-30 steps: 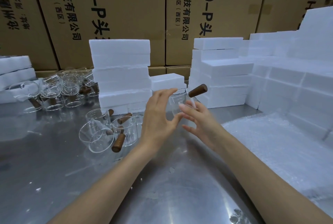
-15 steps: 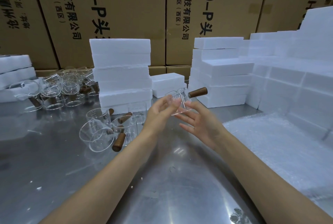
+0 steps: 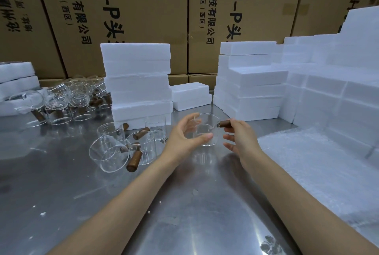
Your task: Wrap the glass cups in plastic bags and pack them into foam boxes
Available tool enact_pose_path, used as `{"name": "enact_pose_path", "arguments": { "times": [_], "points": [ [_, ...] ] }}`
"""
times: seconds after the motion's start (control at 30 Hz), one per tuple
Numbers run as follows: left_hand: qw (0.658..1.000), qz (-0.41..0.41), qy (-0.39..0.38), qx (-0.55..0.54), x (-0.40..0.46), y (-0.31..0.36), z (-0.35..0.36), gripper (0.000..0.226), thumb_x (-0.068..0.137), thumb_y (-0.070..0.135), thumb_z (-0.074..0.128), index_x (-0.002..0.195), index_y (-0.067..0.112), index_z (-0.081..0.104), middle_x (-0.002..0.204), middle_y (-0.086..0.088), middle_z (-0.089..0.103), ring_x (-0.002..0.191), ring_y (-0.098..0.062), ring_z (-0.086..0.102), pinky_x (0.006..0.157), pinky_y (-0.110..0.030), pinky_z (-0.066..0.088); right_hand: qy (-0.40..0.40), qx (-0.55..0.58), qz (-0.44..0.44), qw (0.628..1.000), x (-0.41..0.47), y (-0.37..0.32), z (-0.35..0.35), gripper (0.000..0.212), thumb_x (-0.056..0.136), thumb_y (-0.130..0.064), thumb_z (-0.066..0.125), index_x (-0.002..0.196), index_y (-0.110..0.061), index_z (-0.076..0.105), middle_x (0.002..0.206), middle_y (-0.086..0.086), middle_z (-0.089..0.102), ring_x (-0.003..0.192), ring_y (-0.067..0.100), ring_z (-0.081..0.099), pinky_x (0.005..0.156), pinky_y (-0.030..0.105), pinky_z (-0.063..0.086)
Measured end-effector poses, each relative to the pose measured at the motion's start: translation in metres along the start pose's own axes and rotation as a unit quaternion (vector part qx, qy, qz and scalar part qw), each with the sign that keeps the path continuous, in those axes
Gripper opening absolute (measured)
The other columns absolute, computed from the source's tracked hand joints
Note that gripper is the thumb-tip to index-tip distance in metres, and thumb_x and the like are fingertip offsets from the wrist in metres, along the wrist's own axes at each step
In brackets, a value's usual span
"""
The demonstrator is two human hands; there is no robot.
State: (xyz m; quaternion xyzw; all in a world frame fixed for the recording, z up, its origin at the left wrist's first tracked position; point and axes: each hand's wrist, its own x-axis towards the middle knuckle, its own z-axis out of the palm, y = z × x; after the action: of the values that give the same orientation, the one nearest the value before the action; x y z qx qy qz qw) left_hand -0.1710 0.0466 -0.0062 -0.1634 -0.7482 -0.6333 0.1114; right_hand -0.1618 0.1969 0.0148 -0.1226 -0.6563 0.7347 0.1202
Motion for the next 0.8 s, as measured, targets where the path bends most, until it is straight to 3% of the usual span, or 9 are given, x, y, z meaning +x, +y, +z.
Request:
{"name": "enact_pose_path", "arguments": {
  "times": [0.13,0.23,0.33,0.47,0.53,0.6,0.7,0.8],
  "points": [
    [0.998,-0.010,-0.010,0.054,-0.004,-0.005,0.002,0.059,0.071,0.025,0.084,0.118,0.037,0.051,0.114,0.008,0.061,0.108,-0.002,0.056,0.081,-0.009,0.041,0.001,-0.036,0.026,0.999,0.003,0.002,-0.001,0.029,0.097,-0.018,0.039,0.112,-0.008,0.061,0.085,-0.002,0.054,0.063,0.012,0.048,0.048,0.021,0.042],
    [0.997,-0.018,-0.008,0.071,-0.004,-0.008,0.003,0.059,0.070,0.024,0.085,0.118,0.034,0.052,0.116,0.004,0.061,0.112,-0.008,0.056,0.087,-0.018,0.040,0.004,-0.074,0.029,0.997,0.004,0.004,-0.002,0.031,0.097,-0.017,0.035,0.104,-0.008,0.064,0.092,0.003,0.052,0.063,0.014,0.047,0.048,0.024,0.042],
    [0.995,-0.019,-0.015,0.100,-0.003,-0.010,0.003,0.062,0.071,0.026,0.084,0.124,0.030,0.052,0.119,0.003,0.060,0.112,-0.007,0.054,0.089,-0.019,0.038,-0.001,-0.099,0.026,0.995,0.005,0.005,-0.003,0.035,0.100,-0.019,0.031,0.092,-0.011,0.065,0.090,0.003,0.050,0.062,0.014,0.047,0.046,0.022,0.044],
    [0.993,-0.025,-0.023,0.115,-0.004,-0.011,0.003,0.066,0.074,0.029,0.081,0.132,0.026,0.049,0.123,0.003,0.058,0.114,-0.008,0.054,0.090,-0.019,0.038,-0.010,-0.126,0.038,0.991,0.005,0.004,-0.003,0.038,0.101,-0.023,0.031,0.091,-0.012,0.066,0.098,0.005,0.052,0.065,0.014,0.050,0.047,0.023,0.045],
    [0.992,-0.029,-0.025,0.119,-0.004,-0.011,0.004,0.069,0.075,0.030,0.080,0.135,0.024,0.046,0.125,0.003,0.057,0.116,-0.008,0.053,0.090,-0.019,0.037,-0.007,-0.134,0.046,0.990,0.005,0.003,-0.002,0.036,0.100,-0.026,0.032,0.103,-0.008,0.063,0.096,0.004,0.054,0.065,0.015,0.051,0.046,0.023,0.045],
    [0.991,-0.031,-0.030,0.124,-0.004,-0.010,0.003,0.074,0.075,0.031,0.080,0.138,0.024,0.043,0.129,0.004,0.055,0.117,-0.007,0.051,0.091,-0.019,0.036,-0.004,-0.164,0.037,0.986,0.002,0.002,-0.003,0.037,0.099,-0.032,0.035,0.118,-0.004,0.049,0.088,0.001,0.054,0.066,0.018,0.053,0.051,0.028,0.049],
    [0.991,-0.033,-0.033,0.126,-0.005,-0.009,0.004,0.078,0.074,0.037,0.080,0.141,0.025,0.040,0.132,0.006,0.051,0.120,-0.005,0.047,0.094,-0.020,0.035,0.032,-0.342,-0.043,0.938,-0.008,0.000,-0.004,0.044,0.097,-0.037,0.036,0.128,-0.008,0.027,0.092,0.008,0.057,0.078,0.030,0.056,0.072,0.040,0.050],
    [0.992,-0.035,-0.022,0.120,-0.006,-0.009,0.004,0.079,0.072,0.044,0.079,0.139,0.028,0.040,0.133,0.008,0.049,0.122,-0.004,0.044,0.093,-0.020,0.033,0.077,-0.487,-0.122,0.861,-0.015,-0.006,-0.007,0.039,0.094,-0.025,0.039,0.127,-0.008,0.028,0.088,0.008,0.056,0.079,0.030,0.049,0.067,0.034,0.037]
  ]
}}
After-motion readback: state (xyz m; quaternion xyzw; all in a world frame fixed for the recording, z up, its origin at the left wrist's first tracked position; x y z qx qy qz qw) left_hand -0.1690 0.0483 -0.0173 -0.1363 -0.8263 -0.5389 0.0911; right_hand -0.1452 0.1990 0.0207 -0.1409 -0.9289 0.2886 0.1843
